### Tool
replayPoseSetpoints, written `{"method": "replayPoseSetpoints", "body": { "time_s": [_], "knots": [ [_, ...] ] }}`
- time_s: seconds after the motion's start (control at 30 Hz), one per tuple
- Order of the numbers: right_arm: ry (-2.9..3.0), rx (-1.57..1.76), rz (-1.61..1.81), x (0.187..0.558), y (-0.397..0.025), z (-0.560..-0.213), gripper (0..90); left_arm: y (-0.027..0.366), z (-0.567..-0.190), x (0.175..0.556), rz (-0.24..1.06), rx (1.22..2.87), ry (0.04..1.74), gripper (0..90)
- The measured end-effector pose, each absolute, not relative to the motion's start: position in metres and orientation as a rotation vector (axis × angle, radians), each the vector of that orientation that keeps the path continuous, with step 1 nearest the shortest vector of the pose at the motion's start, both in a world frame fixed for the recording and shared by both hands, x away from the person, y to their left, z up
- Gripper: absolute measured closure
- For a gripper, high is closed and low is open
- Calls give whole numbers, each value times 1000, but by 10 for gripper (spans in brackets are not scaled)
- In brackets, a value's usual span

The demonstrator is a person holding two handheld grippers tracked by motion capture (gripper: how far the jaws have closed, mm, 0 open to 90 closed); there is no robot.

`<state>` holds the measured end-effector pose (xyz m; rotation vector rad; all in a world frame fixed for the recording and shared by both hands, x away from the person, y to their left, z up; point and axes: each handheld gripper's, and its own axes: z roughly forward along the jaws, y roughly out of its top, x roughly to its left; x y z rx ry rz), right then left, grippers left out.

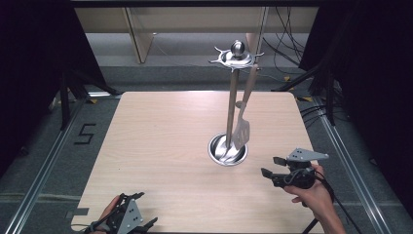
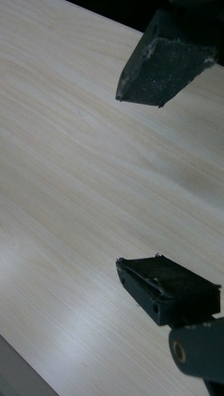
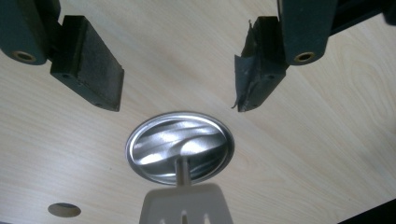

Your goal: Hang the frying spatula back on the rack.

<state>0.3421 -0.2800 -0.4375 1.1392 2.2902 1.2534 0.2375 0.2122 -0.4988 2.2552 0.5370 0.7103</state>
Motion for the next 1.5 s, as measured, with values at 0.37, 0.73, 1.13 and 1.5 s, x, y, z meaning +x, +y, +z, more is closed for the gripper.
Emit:
{"method": "replayPoseSetpoints", "body": {
  "time_s": [0.37,0.73,1.13,1.5],
  "knots": [
    [2313,1150,1236,337,-281,-445,330,214,-497,238,726,2279,522,152],
    [2342,1139,1235,331,-283,-454,320,214,-497,238,710,2290,529,152],
    [2388,1171,1209,319,-279,-471,306,214,-498,239,717,2302,520,151],
    [2417,1099,1203,309,-277,-478,236,214,-499,239,717,2296,525,151]
  ]
}}
